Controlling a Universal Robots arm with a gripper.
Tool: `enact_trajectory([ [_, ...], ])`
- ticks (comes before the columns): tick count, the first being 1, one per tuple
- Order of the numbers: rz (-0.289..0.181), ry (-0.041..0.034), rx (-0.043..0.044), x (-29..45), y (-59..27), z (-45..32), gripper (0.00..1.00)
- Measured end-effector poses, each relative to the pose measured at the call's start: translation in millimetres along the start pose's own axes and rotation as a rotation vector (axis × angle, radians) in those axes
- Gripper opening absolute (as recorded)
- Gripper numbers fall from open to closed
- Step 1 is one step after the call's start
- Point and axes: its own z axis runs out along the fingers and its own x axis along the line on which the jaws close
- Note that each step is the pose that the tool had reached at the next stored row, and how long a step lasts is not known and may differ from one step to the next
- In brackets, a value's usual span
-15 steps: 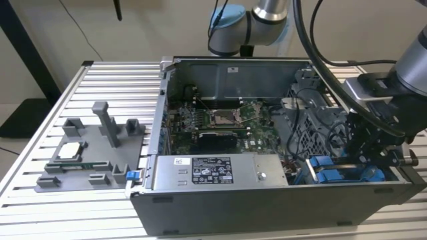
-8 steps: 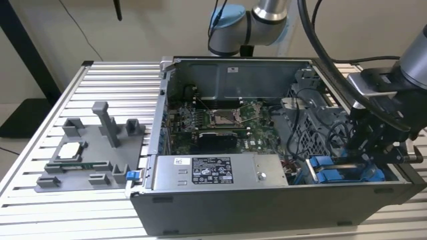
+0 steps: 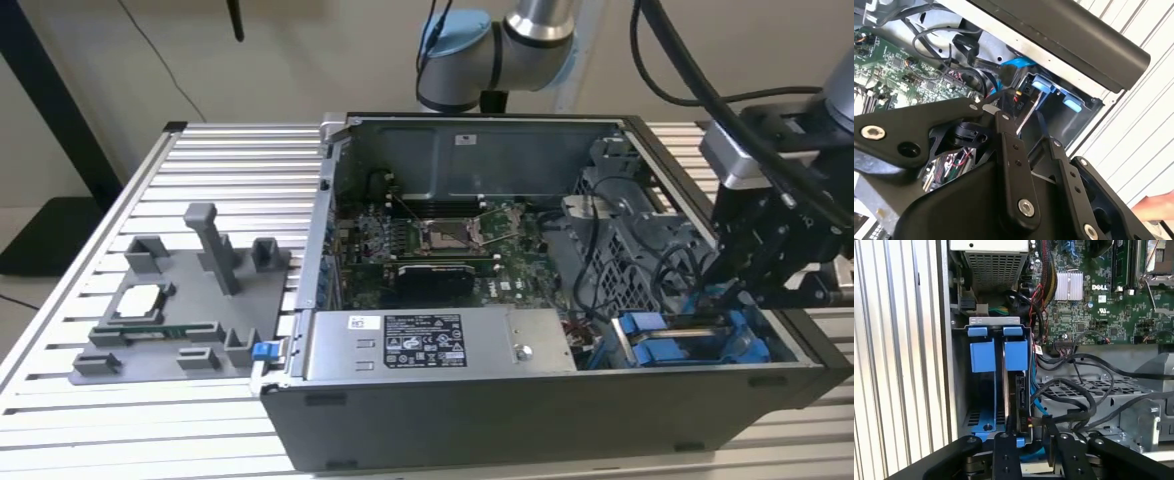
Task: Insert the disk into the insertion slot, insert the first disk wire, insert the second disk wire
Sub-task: 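Insert the first disk wire, then insert the second disk wire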
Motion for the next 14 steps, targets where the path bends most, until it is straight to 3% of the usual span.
enact_trajectory([
  [6, 0.0, 0.0002, 0.0, -1.4, -0.6, -11.7, 1.0],
  [14, 0.0, 0.0004, 0.0, -1.8, -0.7, -13.4, 1.0],
])
